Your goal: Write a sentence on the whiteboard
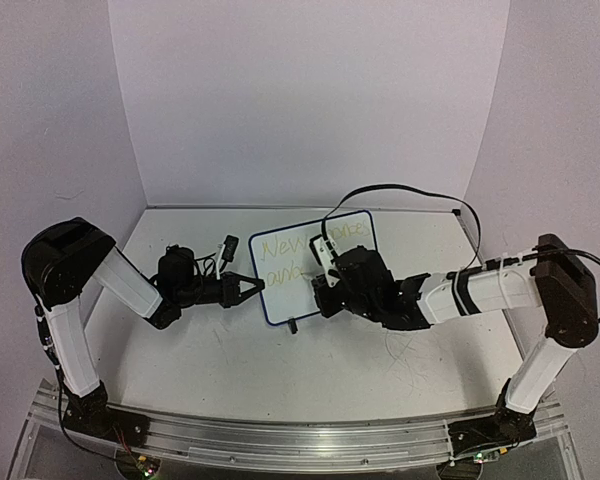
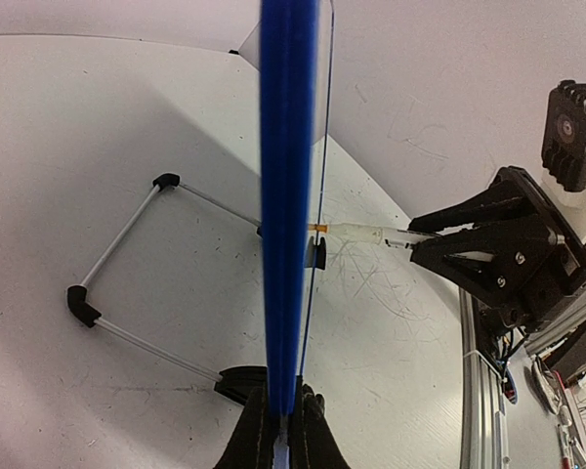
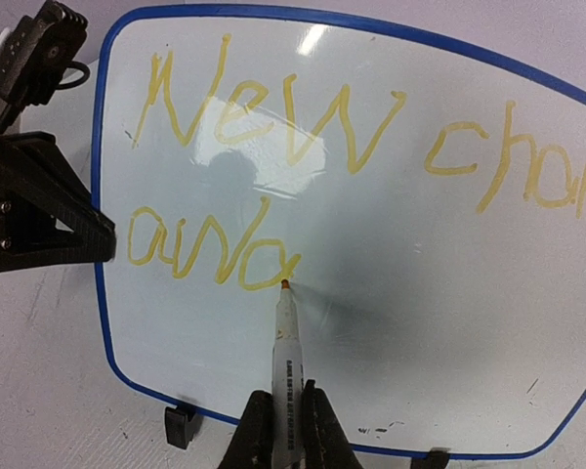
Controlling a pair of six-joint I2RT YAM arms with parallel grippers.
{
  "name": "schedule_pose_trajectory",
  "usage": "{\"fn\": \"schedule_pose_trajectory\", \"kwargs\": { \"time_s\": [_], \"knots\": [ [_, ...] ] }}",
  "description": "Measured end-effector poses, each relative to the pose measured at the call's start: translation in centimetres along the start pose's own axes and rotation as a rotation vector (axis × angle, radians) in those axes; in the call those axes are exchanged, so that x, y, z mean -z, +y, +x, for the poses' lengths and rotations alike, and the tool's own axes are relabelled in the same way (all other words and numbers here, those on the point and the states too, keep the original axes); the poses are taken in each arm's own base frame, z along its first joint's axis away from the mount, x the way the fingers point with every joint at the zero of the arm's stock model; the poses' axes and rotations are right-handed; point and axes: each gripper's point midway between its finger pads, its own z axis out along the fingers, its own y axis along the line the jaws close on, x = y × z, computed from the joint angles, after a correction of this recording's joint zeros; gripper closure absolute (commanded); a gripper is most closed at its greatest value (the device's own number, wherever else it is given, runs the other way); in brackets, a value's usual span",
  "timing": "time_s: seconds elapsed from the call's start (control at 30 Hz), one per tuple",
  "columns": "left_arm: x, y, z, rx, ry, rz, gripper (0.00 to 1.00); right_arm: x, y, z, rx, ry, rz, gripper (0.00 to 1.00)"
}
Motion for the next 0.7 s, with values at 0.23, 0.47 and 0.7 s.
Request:
{"fn": "schedule_pose_trajectory", "kwargs": {
  "time_s": [0.23, 0.47, 0.7],
  "knots": [
    [0.0, 0.0, 0.0, -0.002, 0.001, 0.002, 1.0, 0.9, -0.9, 0.4, 0.006, 0.006, 0.021, 1.0],
    [0.0, -0.1, 0.0, -0.006, 0.002, 0.004, 1.0, 1.7, -2.3, -1.8, -0.044, -0.067, 0.011, 1.0],
    [0.0, 0.0, 0.2, -0.007, 0.007, 0.003, 1.0, 1.0, -1.9, -2.9, -0.047, -0.086, -0.017, 1.0]
  ]
}}
